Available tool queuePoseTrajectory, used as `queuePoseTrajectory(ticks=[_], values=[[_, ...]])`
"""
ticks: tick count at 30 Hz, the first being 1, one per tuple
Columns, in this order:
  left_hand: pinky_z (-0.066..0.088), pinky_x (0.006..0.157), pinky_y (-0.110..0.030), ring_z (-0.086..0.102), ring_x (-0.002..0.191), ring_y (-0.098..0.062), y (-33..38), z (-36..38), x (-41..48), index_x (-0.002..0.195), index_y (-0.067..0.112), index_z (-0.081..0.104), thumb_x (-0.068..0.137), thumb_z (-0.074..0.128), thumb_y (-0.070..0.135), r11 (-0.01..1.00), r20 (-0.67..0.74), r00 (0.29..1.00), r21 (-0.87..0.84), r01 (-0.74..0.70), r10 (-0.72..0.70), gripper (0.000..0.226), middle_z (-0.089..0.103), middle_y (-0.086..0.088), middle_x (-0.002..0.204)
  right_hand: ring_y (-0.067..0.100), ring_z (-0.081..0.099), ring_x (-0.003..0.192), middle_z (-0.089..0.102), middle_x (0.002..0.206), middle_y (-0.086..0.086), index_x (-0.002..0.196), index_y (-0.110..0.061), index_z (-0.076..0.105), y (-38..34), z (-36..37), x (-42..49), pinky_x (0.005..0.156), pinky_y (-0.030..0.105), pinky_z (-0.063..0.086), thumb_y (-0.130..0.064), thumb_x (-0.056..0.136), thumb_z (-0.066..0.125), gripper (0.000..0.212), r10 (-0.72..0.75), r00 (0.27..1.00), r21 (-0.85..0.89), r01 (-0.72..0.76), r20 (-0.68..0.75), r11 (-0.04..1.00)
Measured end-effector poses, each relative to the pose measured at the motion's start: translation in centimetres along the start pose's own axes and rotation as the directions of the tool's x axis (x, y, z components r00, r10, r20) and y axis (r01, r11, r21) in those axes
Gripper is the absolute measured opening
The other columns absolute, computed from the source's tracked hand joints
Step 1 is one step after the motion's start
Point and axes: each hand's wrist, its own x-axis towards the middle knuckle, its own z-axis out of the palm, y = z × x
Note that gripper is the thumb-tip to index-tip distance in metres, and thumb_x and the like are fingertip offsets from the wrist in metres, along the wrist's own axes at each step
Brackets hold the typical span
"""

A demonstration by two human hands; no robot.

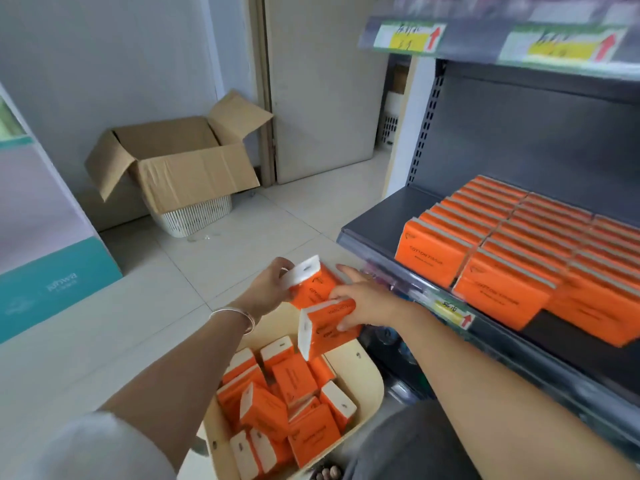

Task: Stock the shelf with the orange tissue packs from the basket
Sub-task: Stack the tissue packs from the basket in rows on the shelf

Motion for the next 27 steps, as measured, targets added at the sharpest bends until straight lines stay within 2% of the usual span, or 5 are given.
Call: queuePoseTrajectory(ticks=[8, 12, 16, 21, 27], values=[[0.048, 0.088, -0.034, 0.049, 0.109, -0.023, 9.2, 2.5, -2.8, 0.126, 0.021, 0.040, 0.080, 0.066, -0.004, 0.967, 0.172, 0.955, 0.040, -0.253, 0.243, 0.058, 0.048, -0.007, 0.120, 0.022, 0.042, 0.115, 0.031, 0.117, -0.005, 0.096, -0.029, 0.063, 0.4, -4.7, -6.7, 0.096, 0.038, 0.044, -0.035, 0.067, 0.081, 0.034, 0.048, 0.980, -0.021, -0.053, -0.192, 0.998], [0.038, 0.102, -0.043, 0.043, 0.122, -0.029, 14.4, 4.9, -3.5, 0.139, 0.025, 0.035, 0.081, 0.065, 0.019, 0.693, 0.216, 0.875, 0.541, -0.477, 0.433, 0.066, 0.047, -0.008, 0.130, 0.025, 0.040, 0.117, 0.033, 0.121, -0.001, 0.098, -0.027, 0.064, 0.8, -6.6, -10.4, 0.099, 0.040, 0.042, -0.036, 0.068, 0.081, 0.035, 0.064, 0.960, -0.102, -0.095, -0.272, 0.990], [0.046, 0.089, -0.039, 0.053, 0.110, -0.034, 18.7, 7.8, -4.8, 0.130, 0.021, 0.048, 0.081, 0.059, 0.019, 0.530, 0.260, 0.836, 0.674, -0.515, 0.483, 0.050, 0.050, -0.013, 0.118, 0.026, 0.035, 0.125, 0.031, 0.135, 0.001, 0.100, -0.031, 0.065, 1.9, -8.5, -14.2, 0.102, 0.042, 0.040, -0.037, 0.066, 0.081, 0.038, 0.093, 0.938, -0.144, -0.148, -0.335, 0.978], [0.047, 0.091, -0.044, 0.054, 0.106, -0.039, 22.4, 11.2, -6.4, 0.123, 0.011, 0.047, 0.079, 0.058, 0.010, 0.559, 0.187, 0.800, 0.625, -0.545, 0.570, 0.045, 0.048, -0.017, 0.115, 0.028, 0.031, 0.133, 0.025, 0.147, 0.004, 0.108, -0.029, 0.064, 5.1, -10.6, -20.5, 0.107, 0.040, 0.035, -0.034, 0.066, 0.082, 0.046, 0.200, 0.844, -0.089, -0.279, -0.497, 0.956], [0.046, 0.086, -0.049, 0.052, 0.104, -0.040, 25.0, 14.7, -7.7, 0.118, 0.008, 0.045, 0.081, 0.058, 0.009, 0.604, 0.077, 0.759, 0.556, -0.571, 0.647, 0.039, 0.047, -0.017, 0.114, 0.025, 0.047, 0.117, 0.043, 0.125, 0.002, 0.122, -0.030, 0.058, 8.8, -11.5, -28.2, 0.094, 0.036, 0.044, -0.036, 0.072, 0.078, 0.054, 0.428, 0.726, -0.012, -0.515, -0.539, 0.857]])
